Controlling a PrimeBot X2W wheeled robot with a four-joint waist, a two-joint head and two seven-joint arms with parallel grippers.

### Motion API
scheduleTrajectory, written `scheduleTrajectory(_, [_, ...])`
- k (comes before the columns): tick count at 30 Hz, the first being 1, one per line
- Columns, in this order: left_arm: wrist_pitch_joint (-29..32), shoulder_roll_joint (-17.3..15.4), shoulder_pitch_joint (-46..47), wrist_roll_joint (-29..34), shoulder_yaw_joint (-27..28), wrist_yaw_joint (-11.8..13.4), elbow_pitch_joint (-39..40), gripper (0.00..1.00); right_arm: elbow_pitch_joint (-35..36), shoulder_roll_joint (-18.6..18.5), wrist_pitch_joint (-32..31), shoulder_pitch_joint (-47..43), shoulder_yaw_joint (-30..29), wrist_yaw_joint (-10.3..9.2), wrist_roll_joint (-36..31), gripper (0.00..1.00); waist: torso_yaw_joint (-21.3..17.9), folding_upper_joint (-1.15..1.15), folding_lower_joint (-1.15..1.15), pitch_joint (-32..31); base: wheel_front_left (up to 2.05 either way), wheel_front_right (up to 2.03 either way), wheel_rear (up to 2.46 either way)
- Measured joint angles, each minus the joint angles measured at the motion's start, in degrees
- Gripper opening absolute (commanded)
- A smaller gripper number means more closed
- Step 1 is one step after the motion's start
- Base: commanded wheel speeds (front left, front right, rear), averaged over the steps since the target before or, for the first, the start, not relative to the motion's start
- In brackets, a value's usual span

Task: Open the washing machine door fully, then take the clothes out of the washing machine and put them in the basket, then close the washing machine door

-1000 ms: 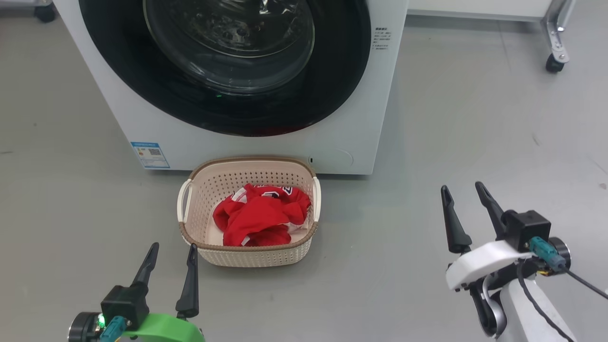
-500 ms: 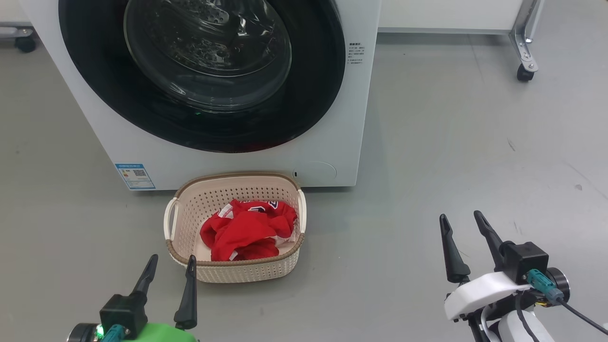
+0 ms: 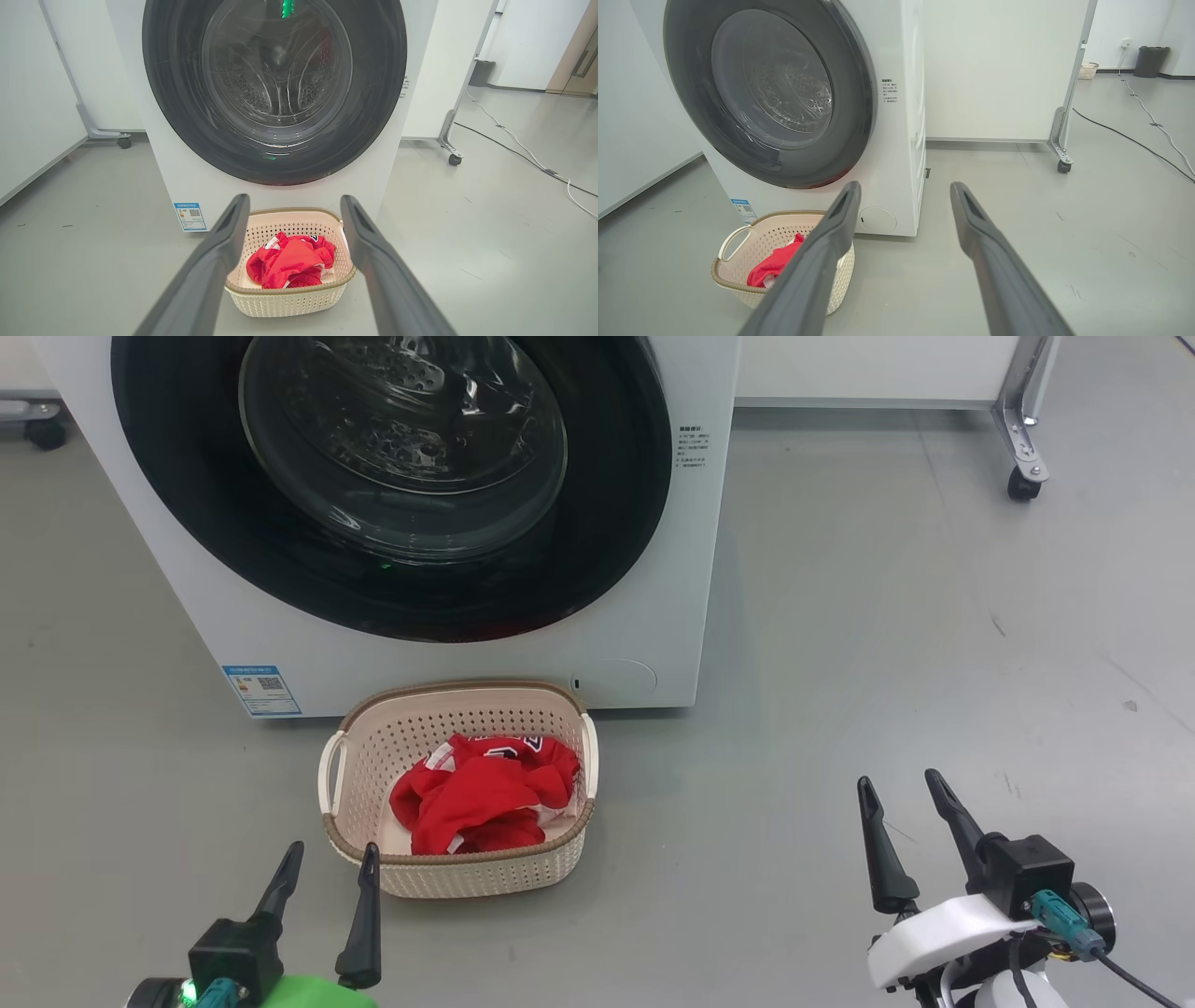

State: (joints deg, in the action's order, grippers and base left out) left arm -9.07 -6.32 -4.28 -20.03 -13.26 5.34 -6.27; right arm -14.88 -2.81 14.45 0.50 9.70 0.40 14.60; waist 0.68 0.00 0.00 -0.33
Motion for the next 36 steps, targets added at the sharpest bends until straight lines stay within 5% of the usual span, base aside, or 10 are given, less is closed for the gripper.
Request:
scheduleTrajectory(28, [1.5, -0.1, -1.1, 0.0, 0.1, 0.4, 3.0, 1.00, 2.5, 0.1, 0.0, -2.2, 1.2, -0.59, 0.5, 1.00, -1.0, 0.00, 0.00, 0.0, 0.00, 0.00, 0.00])
scheduleTrajectory(29, [1.5, -0.1, -1.1, 0.0, 0.0, 0.4, 3.0, 0.00, 2.4, 0.1, 0.0, -2.2, 1.2, -0.62, 0.5, 0.00, -1.0, 0.00, 0.00, 0.0, 0.00, 0.00, 0.00])
scheduleTrajectory(36, [1.5, 0.9, -2.3, -0.3, -0.6, 0.4, -0.2, 0.00, -0.4, 0.6, 0.0, -4.6, 1.5, -0.51, 0.6, 0.00, -1.1, 0.00, 0.00, 0.0, 0.00, 0.00, 0.00])
